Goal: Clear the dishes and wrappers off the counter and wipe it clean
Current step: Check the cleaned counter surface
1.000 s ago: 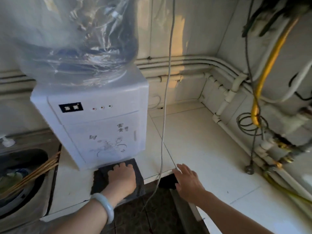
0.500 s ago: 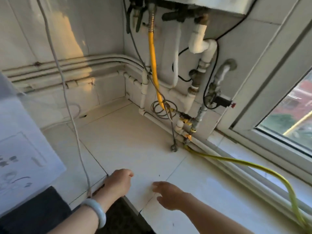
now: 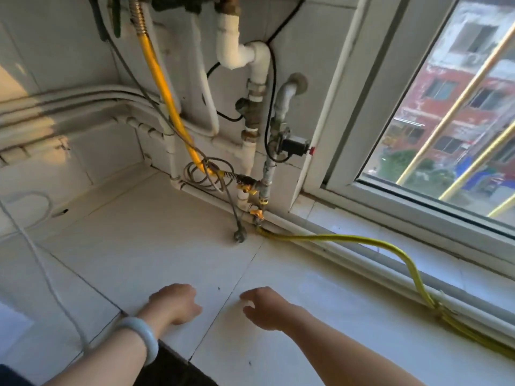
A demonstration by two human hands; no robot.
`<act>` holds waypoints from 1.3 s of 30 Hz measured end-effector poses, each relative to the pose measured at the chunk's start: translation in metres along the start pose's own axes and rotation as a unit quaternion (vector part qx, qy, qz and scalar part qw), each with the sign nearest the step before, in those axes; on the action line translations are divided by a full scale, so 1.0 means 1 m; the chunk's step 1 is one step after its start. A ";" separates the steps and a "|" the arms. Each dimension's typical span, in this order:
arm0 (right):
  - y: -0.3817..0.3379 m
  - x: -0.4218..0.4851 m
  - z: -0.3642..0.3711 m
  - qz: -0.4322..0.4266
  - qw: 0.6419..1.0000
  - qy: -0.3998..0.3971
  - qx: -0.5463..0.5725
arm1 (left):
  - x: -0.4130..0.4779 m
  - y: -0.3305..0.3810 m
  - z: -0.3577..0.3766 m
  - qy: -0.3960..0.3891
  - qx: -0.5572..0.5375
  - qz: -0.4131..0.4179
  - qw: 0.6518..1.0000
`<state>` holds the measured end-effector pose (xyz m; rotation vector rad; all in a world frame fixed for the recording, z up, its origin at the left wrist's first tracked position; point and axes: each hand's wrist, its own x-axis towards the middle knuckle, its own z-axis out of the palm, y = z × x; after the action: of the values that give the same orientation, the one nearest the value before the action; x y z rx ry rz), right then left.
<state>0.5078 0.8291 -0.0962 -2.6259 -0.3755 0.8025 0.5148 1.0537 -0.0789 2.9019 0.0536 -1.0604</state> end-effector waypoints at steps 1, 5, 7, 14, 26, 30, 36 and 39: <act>0.006 -0.010 -0.007 0.004 0.999 0.035 0.003 | 0.002 0.005 -0.003 -0.016 0.009 0.008 1.000; 0.057 -0.062 -0.035 0.035 0.943 0.322 -0.076 | 0.005 0.061 -0.018 0.040 -0.029 0.096 0.994; 0.086 -0.088 -0.052 0.121 0.885 0.436 -0.110 | -0.003 0.105 -0.030 0.090 -0.076 0.181 0.976; 0.129 -0.139 -0.099 0.316 0.873 0.366 -0.056 | -0.028 0.257 -0.063 0.205 0.006 0.411 0.888; 0.133 -0.129 -0.072 0.322 0.918 0.232 0.027 | -0.018 0.264 -0.036 0.241 0.134 0.428 0.860; 0.133 -0.134 -0.075 0.315 0.914 0.253 0.033 | -0.022 0.267 -0.035 0.243 0.116 0.425 0.864; 0.176 -0.191 -0.055 0.352 0.904 0.239 -0.028 | -0.021 0.286 -0.039 0.281 0.129 0.400 0.863; 0.220 -0.239 -0.031 0.426 0.884 0.186 -0.040 | -0.022 0.306 -0.025 0.334 0.076 0.375 0.861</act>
<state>0.3649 0.5394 -0.0491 -2.9029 0.9305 0.4664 0.5289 0.7498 -0.0344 2.7973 -1.0654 0.0806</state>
